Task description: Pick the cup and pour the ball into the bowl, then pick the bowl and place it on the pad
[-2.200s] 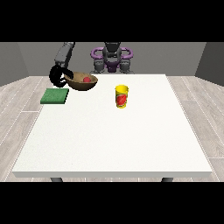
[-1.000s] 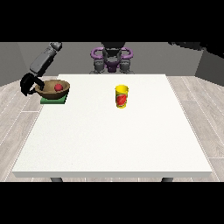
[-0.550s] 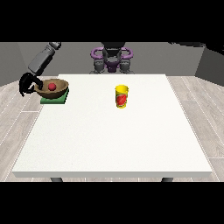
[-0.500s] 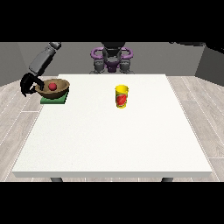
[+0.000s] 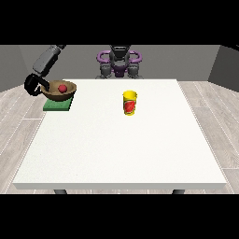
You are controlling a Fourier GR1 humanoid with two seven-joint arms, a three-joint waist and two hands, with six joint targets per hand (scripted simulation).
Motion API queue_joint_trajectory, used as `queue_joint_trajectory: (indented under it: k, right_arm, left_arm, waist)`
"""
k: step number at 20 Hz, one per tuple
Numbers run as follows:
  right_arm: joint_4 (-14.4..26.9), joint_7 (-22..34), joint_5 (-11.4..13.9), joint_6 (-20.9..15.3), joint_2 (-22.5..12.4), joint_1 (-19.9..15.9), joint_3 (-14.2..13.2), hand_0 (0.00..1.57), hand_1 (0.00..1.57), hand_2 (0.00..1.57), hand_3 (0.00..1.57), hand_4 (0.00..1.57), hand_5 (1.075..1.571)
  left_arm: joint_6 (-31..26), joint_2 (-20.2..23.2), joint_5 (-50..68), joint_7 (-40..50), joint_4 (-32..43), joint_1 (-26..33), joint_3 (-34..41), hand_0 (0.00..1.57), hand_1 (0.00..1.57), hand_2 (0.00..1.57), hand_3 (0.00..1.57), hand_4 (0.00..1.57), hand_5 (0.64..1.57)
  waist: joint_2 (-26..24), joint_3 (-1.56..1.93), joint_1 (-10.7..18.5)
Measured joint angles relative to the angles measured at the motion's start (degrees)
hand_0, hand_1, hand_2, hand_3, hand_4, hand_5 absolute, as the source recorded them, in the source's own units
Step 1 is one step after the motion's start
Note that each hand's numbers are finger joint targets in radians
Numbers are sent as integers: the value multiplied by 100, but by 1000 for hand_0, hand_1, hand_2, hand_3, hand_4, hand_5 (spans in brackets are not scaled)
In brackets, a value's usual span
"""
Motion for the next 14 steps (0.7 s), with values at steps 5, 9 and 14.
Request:
queue_joint_trajectory:
  k: [5,9,14]
  right_arm:
    - [97,405,-143,-215,-274,-175,-181,0,0,0,0,0,1503]
    - [243,556,-141,-225,-500,-217,-221,0,0,0,0,0,1471]
    - [184,962,-92,-39,-663,-422,-111,0,0,0,0,701,1219]
  left_arm:
    - [-128,209,45,-90,295,-96,82,0,0,0,0,654,1546]
    - [-129,212,341,215,81,-161,57,0,0,0,0,983,1570]
    - [231,-316,428,774,-359,-54,-432,0,0,0,0,983,1570]
  waist:
    - [123,0,6]
    - [7,7,64]
    - [-947,3,-40]
